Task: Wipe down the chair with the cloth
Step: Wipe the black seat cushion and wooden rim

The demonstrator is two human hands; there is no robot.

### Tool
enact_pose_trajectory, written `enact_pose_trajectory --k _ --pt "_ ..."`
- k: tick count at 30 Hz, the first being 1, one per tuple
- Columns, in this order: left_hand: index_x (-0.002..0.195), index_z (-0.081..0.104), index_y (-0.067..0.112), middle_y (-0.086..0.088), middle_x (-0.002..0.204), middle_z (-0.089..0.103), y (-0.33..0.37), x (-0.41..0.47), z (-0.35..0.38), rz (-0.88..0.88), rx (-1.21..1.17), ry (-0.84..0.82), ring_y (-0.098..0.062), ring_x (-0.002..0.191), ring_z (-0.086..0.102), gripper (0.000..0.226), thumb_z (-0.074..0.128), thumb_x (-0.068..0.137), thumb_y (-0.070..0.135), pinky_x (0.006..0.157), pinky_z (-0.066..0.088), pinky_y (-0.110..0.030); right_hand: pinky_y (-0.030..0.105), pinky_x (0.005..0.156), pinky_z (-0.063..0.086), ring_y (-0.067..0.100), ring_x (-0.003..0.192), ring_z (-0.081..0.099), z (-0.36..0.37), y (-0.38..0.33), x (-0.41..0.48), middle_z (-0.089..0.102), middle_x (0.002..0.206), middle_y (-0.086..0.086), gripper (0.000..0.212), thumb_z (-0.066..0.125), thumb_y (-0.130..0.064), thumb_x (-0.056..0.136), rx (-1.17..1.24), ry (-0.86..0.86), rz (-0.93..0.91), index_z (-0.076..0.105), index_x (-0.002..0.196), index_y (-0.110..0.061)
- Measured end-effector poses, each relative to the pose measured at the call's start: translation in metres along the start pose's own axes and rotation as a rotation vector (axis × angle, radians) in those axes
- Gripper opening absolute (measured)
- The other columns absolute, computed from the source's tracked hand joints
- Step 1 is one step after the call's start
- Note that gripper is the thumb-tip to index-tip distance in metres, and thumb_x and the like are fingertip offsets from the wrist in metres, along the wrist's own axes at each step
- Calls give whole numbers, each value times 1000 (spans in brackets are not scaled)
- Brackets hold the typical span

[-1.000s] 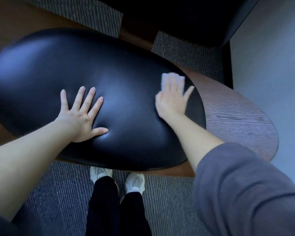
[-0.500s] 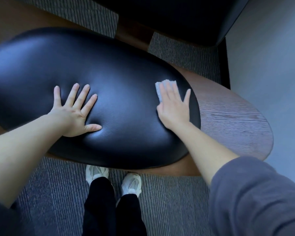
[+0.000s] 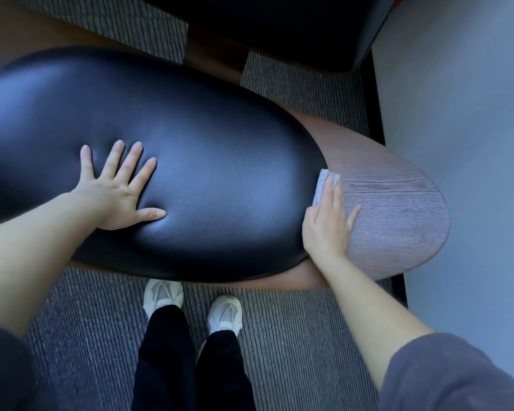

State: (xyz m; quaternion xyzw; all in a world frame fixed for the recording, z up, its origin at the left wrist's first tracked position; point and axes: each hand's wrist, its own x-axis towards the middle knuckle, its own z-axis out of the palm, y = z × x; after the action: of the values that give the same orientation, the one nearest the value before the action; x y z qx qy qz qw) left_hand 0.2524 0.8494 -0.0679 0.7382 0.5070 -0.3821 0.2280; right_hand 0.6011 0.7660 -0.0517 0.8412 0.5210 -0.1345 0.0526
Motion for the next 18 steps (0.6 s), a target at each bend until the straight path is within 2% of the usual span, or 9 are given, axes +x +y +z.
enact_pose_trajectory --k 3,9,14,18 --pt "132 -40 26 -6 153 -40 -1 -1 1 4 3 14 -31 143 -33 98 -2 65 87 109 -12 -67 55 119 -3 19 151 8 9 -1 -32 9 165 6 72 24 -21 86 14 52 31 11 157 -13" --pt "148 -29 24 -7 155 -36 -1 1 6 20 -11 72 -31 144 -31 108 -5 63 87 109 -12 -67 59 118 1 27 152 4 21 -17 -45 8 164 9 74 20 -26 84 -48 80 31 14 156 -11" --pt "150 -25 23 -8 157 -32 -3 0 13 37 -9 153 -31 145 -28 107 -5 66 86 110 -10 -68 60 117 -1 29 151 4 26 -63 -34 13 164 6 73 21 -32 85 -189 -17 -179 18 156 -16" --pt "152 -19 22 -8 160 -26 -3 0 20 44 -36 238 -31 146 -24 107 -6 67 85 111 -8 -67 59 119 2 30 151 6 46 -120 -43 14 164 8 76 15 -33 82 -195 -107 -374 15 156 -15"
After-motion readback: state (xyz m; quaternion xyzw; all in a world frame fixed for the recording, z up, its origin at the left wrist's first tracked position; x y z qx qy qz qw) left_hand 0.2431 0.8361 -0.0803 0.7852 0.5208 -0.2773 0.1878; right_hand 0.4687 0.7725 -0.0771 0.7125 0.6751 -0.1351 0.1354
